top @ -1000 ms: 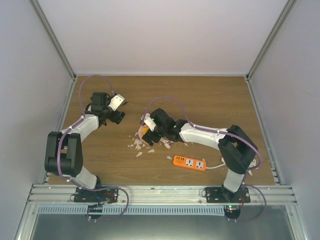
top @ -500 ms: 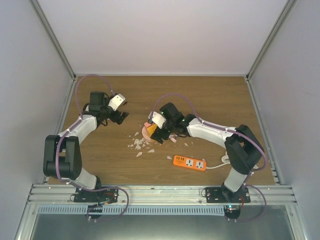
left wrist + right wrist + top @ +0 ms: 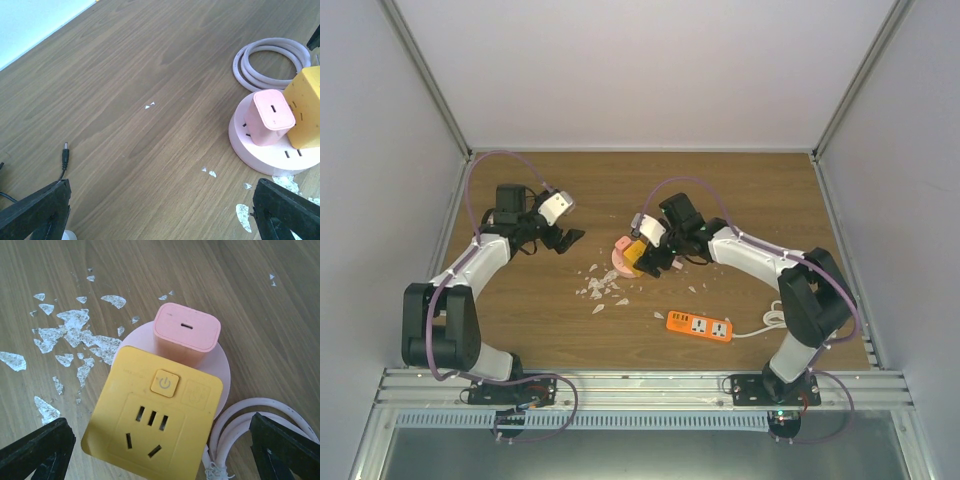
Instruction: Pull the plug off the socket
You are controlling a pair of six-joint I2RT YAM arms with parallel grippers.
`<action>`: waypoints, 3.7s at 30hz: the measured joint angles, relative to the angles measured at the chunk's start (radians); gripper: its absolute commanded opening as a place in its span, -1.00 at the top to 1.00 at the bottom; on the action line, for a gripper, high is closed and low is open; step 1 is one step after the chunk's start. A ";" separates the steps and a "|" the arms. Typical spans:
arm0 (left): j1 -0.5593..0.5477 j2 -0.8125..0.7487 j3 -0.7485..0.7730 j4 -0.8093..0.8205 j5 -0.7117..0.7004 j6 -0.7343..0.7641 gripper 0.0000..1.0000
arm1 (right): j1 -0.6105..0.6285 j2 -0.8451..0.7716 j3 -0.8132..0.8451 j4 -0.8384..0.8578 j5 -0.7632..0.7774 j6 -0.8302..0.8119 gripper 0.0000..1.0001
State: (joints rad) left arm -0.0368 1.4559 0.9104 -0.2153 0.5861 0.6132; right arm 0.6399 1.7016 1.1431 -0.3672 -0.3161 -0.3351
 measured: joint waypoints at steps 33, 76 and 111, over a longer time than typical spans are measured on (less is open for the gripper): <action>0.005 -0.049 -0.041 -0.146 0.310 0.256 -0.90 | 0.027 0.042 -0.013 0.050 -0.032 -0.049 -0.03; -0.316 0.088 -0.195 0.025 0.215 0.387 -0.17 | 0.024 -0.007 -0.067 -0.080 -0.267 -0.402 0.22; -0.288 0.126 -0.091 -0.127 0.293 0.289 0.56 | 0.017 -0.006 -0.066 -0.087 -0.267 -0.389 0.53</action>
State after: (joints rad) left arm -0.3248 1.5822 0.8196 -0.3428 0.8791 0.9020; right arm 0.6567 1.6958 1.0775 -0.4541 -0.5827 -0.7246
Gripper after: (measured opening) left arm 0.454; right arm 0.657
